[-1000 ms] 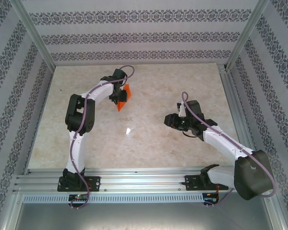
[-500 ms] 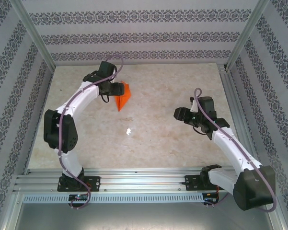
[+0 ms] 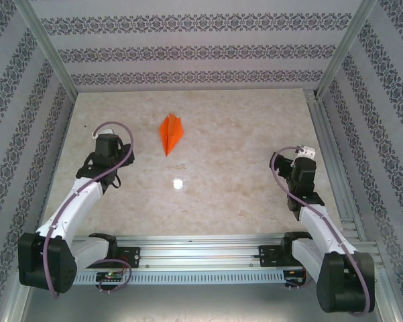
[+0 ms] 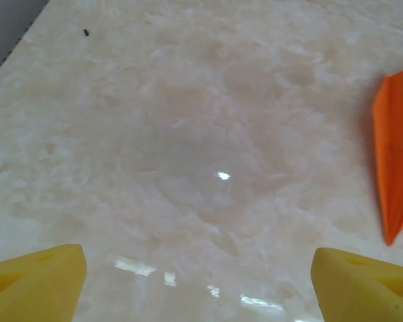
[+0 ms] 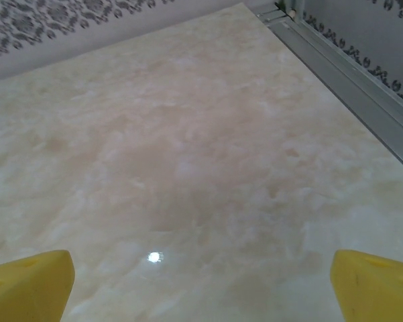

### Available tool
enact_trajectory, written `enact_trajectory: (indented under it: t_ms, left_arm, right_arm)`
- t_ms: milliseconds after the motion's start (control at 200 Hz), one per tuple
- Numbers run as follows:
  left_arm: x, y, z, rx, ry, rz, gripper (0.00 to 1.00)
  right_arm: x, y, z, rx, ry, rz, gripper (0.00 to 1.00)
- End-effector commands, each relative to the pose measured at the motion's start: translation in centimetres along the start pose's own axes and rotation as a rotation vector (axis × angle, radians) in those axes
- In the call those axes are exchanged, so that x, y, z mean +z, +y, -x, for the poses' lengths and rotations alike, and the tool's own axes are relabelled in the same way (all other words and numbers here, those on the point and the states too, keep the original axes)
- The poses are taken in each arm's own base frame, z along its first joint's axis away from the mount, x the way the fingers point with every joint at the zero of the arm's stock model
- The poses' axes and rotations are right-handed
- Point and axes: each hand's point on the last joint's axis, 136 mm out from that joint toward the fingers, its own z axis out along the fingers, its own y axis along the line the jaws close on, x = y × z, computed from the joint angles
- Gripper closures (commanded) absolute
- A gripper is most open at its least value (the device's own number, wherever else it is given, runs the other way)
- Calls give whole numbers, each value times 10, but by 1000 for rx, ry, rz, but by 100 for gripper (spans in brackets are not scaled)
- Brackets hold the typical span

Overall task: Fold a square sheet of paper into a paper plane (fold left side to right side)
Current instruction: Reset both arms

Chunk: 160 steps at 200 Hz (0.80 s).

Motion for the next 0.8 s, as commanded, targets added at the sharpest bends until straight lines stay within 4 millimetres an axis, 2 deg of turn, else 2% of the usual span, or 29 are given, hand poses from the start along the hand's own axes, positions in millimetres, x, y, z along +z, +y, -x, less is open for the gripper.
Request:
enact_trajectory:
  t_ms: [0, 60, 115, 210, 300, 340, 569, 794]
  left_arm:
    - [-4, 26, 28, -40, -260, 95, 10]
    - [-4, 37, 22, -37, -293, 129, 8]
    - [-2, 39, 20, -8, -307, 132, 7]
    - [6, 34, 18, 32, -310, 103, 6]
    - [17, 26, 14, 59, -312, 60, 6]
    - [21, 23, 12, 72, -312, 46, 6]
    - [38, 1, 2, 140, -365, -75, 5]
    - [43, -24, 12, 207, -450, -180, 0]
  right_arm:
    - [13, -3, 45, -75, -207, -34, 2]
    - [24, -1, 44, -76, -231, -17, 2]
    - [32, 3, 44, -73, -266, 19, 2]
    - [46, 13, 47, -97, -292, 77, 2]
    - [62, 22, 32, -124, -271, 131, 2]
    - [59, 24, 35, -115, -315, 151, 2]
    - [67, 23, 31, -128, -252, 125, 2]
    - [67, 24, 32, -131, -257, 122, 2]
